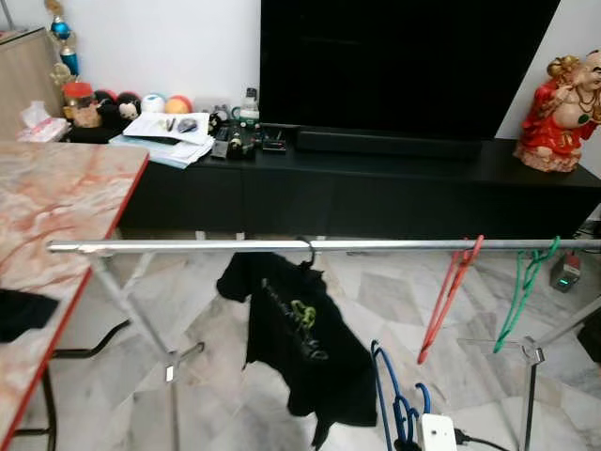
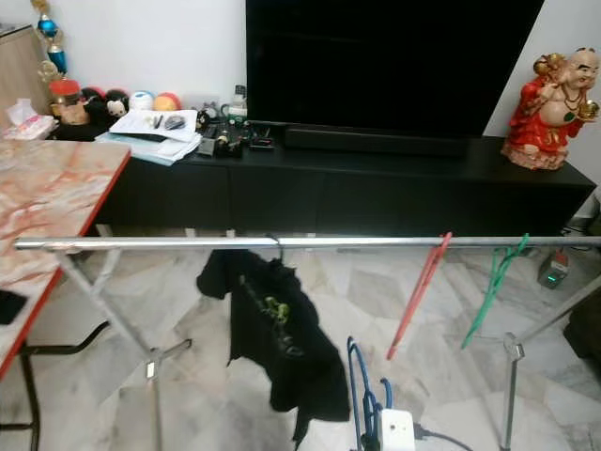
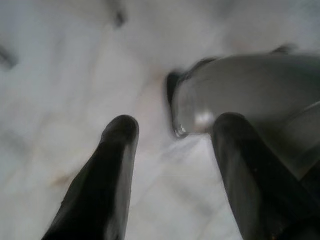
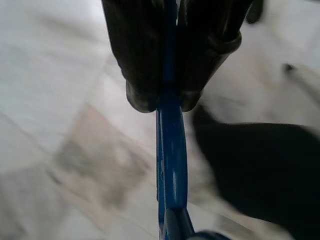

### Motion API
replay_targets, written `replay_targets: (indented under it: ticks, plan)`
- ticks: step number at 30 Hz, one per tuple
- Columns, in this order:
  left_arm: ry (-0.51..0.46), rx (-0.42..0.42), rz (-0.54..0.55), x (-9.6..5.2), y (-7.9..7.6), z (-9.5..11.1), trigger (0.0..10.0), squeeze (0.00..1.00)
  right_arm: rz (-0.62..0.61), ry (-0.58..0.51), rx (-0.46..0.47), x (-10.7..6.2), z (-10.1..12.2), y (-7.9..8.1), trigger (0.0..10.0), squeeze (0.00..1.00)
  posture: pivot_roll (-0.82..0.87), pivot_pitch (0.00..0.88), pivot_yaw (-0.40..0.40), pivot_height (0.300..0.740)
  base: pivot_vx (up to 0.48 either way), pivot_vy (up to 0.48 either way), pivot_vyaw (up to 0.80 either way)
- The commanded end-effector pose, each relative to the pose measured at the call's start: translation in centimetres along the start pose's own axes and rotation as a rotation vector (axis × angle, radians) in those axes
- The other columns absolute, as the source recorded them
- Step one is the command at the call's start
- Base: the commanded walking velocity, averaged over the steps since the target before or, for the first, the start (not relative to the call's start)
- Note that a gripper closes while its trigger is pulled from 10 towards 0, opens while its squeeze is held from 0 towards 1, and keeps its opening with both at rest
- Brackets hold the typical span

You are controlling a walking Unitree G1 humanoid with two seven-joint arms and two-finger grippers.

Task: Hang hanger

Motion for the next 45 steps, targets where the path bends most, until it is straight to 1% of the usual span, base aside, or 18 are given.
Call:
replay_targets:
  ticks: [1, 31, 32, 33, 37, 39, 40, 41, 42, 45]
  plan:
    - [0.011, 0.003, -0.017, 0.0, -0.3, -0.4, 10.0, 0.00, -0.002, -0.013, -0.003, 0.2, 0.5, 0.2, 10.0, 0.00, 0.16, 0.000, -0.091, 0.740, 0.307, 0.000, 0.00]
    - [0.011, 0.003, -0.017, 0.0, -0.2, -0.4, 10.0, 0.00, -0.007, -0.016, -0.002, 0.2, 0.6, 0.2, 10.0, 0.00, 0.16, 0.000, -0.091, 0.740, 0.307, 0.000, 0.00]
    - [0.018, 0.010, -0.018, 0.0, -0.1, -0.4, 10.0, 0.00, 0.105, 0.021, -0.018, 0.6, 0.9, 2.3, 10.0, 0.00, 0.14, 0.000, -0.074, 0.740, 0.000, 0.000, 0.00]
    - [0.022, 0.013, -0.019, 0.0, 0.0, -0.4, 10.0, 0.00, 0.165, 0.023, -0.023, 0.8, 1.4, 3.4, 10.0, 0.00, 0.14, 0.000, -0.073, 0.740, 0.000, 0.000, 0.00]
    - [0.023, 0.013, -0.018, 0.0, 0.0, -0.4, 10.0, 0.00, 0.185, 0.003, -0.014, 0.9, 2.0, 3.8, 10.0, 0.00, 0.14, 0.000, -0.072, 0.740, 0.000, 0.000, 0.00]
    - [0.022, 0.012, -0.018, 0.0, 0.0, -0.4, 10.0, 0.00, 0.210, -0.007, -0.020, 0.9, 2.2, 4.3, 10.0, 0.00, 0.14, 0.000, -0.071, 0.740, 0.000, 0.000, 0.00]
    - [0.022, 0.012, -0.018, 0.0, 0.0, -0.4, 10.0, 0.00, 0.210, -0.007, -0.020, 0.9, 2.2, 4.3, 10.0, 0.00, 0.14, 0.000, -0.071, 0.740, 0.000, 0.000, 0.00]
    - [0.016, 0.010, -0.011, 0.0, 0.1, -0.3, 10.0, 0.00, 0.233, -0.007, -0.029, 1.0, 2.0, 5.1, 10.0, 0.00, 0.13, 0.000, -0.069, 0.740, -0.251, 0.000, 0.00]
    - [0.016, 0.012, -0.005, 0.0, 0.1, -0.3, 10.0, 0.00, 0.239, -0.005, -0.034, 1.0, 1.9, 5.4, 10.0, 0.00, 0.13, 0.000, -0.070, 0.740, -0.251, 0.000, 0.00]
    - [0.013, -0.009, -0.006, 0.0, 0.1, -0.3, 10.0, 0.00, 0.247, 0.002, -0.032, 1.0, 1.8, 5.5, 10.0, 0.00, 0.14, 0.000, -0.070, 0.740, -0.480, 0.000, 0.00]
Point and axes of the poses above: a point about 5 cm out from each wrist's last joint towards the gripper, its own x axis pointing out of the wrist towards the gripper, its own z axis along the axis of the wrist's last joint, y = z × x, the point moved 2 cm from there along x, pointing out of the wrist towards the gripper, and after that the axes turned 13 degrees about x, right-handed, at the moved point
